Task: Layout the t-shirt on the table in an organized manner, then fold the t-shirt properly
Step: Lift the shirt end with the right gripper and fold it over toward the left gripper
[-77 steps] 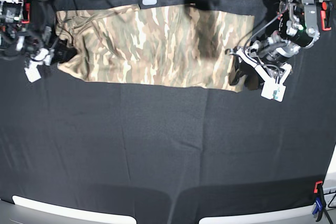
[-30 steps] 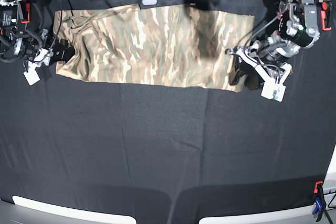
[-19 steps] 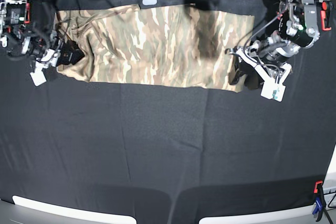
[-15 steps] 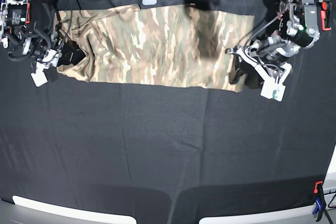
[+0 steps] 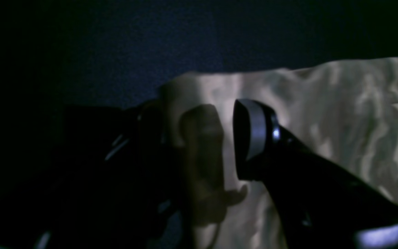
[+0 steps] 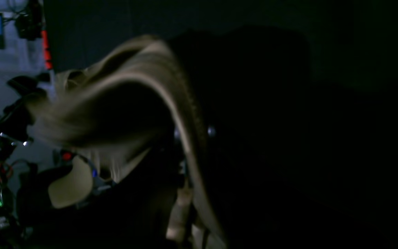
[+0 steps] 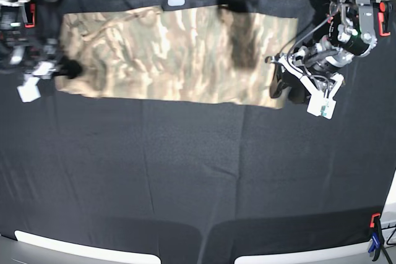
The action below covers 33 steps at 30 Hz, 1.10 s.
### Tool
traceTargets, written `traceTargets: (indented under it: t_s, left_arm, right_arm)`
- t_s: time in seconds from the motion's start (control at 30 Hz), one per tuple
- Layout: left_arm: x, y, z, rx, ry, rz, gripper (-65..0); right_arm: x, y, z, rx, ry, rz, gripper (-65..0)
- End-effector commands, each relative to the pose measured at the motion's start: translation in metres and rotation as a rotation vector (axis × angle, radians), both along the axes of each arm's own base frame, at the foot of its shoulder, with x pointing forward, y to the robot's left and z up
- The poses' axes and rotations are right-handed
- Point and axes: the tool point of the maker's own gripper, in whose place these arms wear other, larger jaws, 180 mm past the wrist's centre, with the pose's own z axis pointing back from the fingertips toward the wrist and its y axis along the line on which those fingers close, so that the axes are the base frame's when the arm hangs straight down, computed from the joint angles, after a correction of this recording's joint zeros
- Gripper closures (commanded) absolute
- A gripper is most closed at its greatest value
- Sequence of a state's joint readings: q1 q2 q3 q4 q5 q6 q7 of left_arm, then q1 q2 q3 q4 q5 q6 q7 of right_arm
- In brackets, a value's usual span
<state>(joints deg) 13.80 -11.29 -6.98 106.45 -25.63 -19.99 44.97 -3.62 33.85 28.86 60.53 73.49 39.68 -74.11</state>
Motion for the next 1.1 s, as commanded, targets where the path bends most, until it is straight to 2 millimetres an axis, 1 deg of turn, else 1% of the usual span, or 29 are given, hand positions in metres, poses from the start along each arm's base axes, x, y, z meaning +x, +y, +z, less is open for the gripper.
traceTargets:
  t_s: [0.0,0.1,0.3,0.4,0.47,0.53,0.6,0.67,0.8,0.97,1.07]
  left_arm:
    - [0.007,0.0,0.014,-0.008,-0.054,-0.005,-30.5]
    - [0.007,0.007,0.014,0.015,-0.054,-0.012,-30.5]
    - [0.007,0.023,0.015,0.067,-0.055,-0.03,-30.5]
    - [0.007,0.027,0.016,0.072,-0.055,-0.036,-30.5]
    - [0.007,0.026,0.016,0.071,-0.055,-0.036,-30.5]
    - [0.007,0.026,0.016,0.07,-0.055,-0.036,-30.5]
    - [0.006,0.026,0.016,0.07,-0.055,-0.036,-30.5]
    - [0.006,0.026,0.016,0.07,-0.054,-0.036,-30.5]
    - [0.006,0.026,0.015,0.071,-0.052,-0.036,-30.5]
    - [0.003,0.026,0.012,0.071,-0.028,-0.042,-30.5]
    - [0.003,0.026,0.011,0.072,-0.027,-0.042,-30.5]
  right_arm:
    - [0.012,-0.01,0.023,-0.012,-0.071,-0.004,0.0]
    - [0.013,-0.01,0.037,0.011,-0.107,0.0,0.0]
    - [0.015,-0.008,0.044,-0.013,-0.127,0.026,0.0]
    - [0.018,-0.004,0.053,-0.036,-0.156,0.05,0.0]
    - [0.022,0.001,0.062,-0.055,-0.188,0.073,0.0]
    - [0.027,0.012,0.072,-0.072,-0.232,0.104,0.0]
    - [0.032,0.029,0.084,-0.083,-0.289,0.141,0.0]
    - [0.035,0.05,0.095,-0.092,-0.349,0.183,0.0]
    - [0.038,0.096,0.103,-0.129,-0.413,0.232,0.0]
    - [0.044,0.164,0.115,-0.011,-0.503,0.213,0.0]
    - [0.044,0.206,0.118,0.077,-0.518,0.224,0.0]
